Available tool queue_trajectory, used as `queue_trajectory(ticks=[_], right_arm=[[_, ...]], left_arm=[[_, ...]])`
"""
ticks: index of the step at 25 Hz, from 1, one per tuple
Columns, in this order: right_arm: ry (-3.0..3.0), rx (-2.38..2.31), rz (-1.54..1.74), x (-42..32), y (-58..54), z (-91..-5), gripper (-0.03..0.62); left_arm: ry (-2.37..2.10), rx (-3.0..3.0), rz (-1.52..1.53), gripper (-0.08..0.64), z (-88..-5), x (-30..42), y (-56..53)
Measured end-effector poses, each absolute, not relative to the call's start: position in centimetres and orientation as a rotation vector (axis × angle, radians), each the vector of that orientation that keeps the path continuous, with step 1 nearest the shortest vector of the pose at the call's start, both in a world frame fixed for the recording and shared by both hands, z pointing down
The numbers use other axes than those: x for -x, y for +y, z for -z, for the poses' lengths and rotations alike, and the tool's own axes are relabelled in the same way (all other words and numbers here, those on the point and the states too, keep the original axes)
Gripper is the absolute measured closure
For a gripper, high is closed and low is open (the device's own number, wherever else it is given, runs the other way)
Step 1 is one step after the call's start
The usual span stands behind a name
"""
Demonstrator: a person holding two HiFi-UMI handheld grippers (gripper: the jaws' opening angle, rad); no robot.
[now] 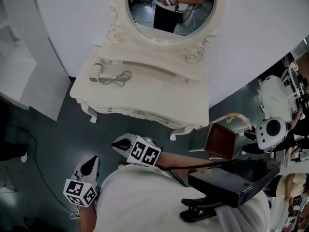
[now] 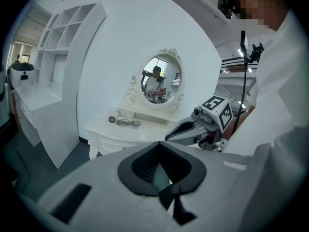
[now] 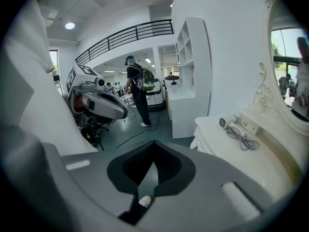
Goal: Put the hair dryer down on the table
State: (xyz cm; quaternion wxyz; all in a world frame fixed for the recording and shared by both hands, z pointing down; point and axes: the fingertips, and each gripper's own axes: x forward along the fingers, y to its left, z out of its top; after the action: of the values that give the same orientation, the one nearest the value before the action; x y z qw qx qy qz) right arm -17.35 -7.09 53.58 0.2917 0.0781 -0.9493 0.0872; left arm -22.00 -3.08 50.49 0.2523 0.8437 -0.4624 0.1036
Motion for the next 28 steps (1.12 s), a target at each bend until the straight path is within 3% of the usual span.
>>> queue_trajectory(ticks=[28], right_arm=[[-2.525, -0.139, -0.184, 18.1, -6.6, -54.2, 0.594]], left_arm=[[-1.283, -2.26, -0.294, 0.558, -51.3, 22.1, -3.0]])
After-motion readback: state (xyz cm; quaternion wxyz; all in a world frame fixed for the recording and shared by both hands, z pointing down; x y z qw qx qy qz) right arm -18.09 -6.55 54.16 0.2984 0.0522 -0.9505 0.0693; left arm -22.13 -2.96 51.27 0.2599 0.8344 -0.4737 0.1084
